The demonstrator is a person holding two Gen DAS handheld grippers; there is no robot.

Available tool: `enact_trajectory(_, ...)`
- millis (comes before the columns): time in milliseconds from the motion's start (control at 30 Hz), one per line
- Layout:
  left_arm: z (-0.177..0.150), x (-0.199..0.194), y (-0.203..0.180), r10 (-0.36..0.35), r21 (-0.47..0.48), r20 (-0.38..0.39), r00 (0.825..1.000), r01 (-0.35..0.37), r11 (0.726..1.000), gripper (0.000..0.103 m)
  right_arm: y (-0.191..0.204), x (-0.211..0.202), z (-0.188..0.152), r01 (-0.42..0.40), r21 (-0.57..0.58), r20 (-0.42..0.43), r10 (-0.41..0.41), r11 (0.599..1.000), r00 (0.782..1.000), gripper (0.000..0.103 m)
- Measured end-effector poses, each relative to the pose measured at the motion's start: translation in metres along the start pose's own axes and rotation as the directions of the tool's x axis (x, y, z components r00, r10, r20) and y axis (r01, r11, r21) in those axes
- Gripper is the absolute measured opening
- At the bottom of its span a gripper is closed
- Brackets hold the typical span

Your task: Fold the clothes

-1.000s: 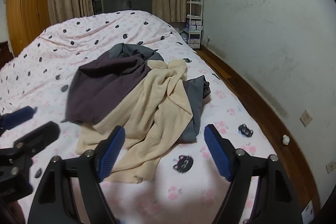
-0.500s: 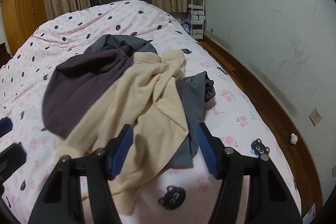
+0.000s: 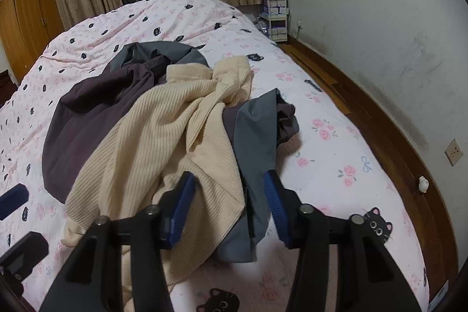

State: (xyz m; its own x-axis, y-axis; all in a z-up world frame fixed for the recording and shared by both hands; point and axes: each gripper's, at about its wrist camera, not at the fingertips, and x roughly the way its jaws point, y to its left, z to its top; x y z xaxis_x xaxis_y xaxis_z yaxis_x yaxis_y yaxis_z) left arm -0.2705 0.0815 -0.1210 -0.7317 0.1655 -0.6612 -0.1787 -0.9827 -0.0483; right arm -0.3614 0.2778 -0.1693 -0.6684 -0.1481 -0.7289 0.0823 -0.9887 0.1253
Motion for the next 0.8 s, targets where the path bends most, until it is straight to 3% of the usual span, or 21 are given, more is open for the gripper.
enact_trajectory(600,-0.010,0.016,0.000,-0.032,-0.003,-0.001,0.999,0.032,0.999,0.074,-0.002,0.002,-0.005,-0.047,0.009,-0.017,0.047,0.999,0.999,0.022)
enact_trajectory(800,-0.011,0.023,0.003,0.001,0.006,-0.002,1.000,0.000,1.000,0.074,-0.001,0.001,-0.006,-0.050,0.007,-0.013,0.050,0.999,0.999,0.017)
